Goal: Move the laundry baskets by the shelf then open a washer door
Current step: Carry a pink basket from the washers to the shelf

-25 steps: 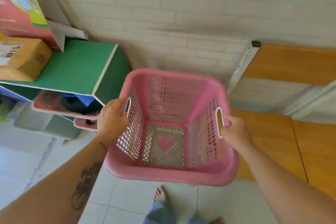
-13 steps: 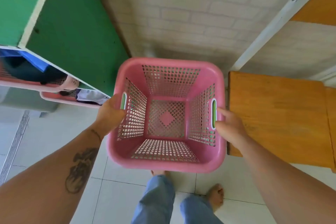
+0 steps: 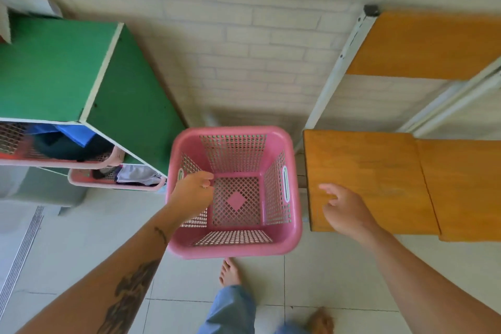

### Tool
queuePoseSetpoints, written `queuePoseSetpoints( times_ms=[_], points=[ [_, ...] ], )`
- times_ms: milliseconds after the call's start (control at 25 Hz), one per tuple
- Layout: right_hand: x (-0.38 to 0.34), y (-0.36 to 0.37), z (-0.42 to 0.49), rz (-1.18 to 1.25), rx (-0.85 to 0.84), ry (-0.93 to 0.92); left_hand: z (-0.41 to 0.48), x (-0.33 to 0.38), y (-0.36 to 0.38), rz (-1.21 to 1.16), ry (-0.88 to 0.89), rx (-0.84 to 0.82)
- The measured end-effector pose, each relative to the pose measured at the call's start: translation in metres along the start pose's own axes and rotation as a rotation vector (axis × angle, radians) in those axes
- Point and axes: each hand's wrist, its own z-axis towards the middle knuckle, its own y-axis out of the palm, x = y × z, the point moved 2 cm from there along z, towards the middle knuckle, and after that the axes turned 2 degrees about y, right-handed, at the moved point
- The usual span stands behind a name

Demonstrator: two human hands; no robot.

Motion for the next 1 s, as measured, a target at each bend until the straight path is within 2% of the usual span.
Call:
queuePoseSetpoints(
  times_ms=[280, 400, 520, 800, 1000],
  points=[
    [0.082, -0.131, -0.105, -0.048, 0.228, -0.133, -0.095, 0.157, 0.035, 0.061, 0.287, 0.007],
    [0.151, -0.192, -0.162, -0.029, 0.353, -0.141, -0.150, 0.232, 0.087, 0.100, 0.455, 0.004],
    [0.232, -0.249, -0.225, 0.004, 0.495, -0.128, -0.208, 0.307, 0.151, 0.069, 0.538, -0.008],
    [0.413, -0.357, -0.366, 0.109, 0.762, 0.053, -0.336, 0.481, 0.308, 0.169, 0.825, -0.195],
    [0.521, -0.410, -0.424, 0.140, 0.920, 0.225, -0.385, 0.588, 0.418, 0.269, 1.024, -0.314]
  ],
)
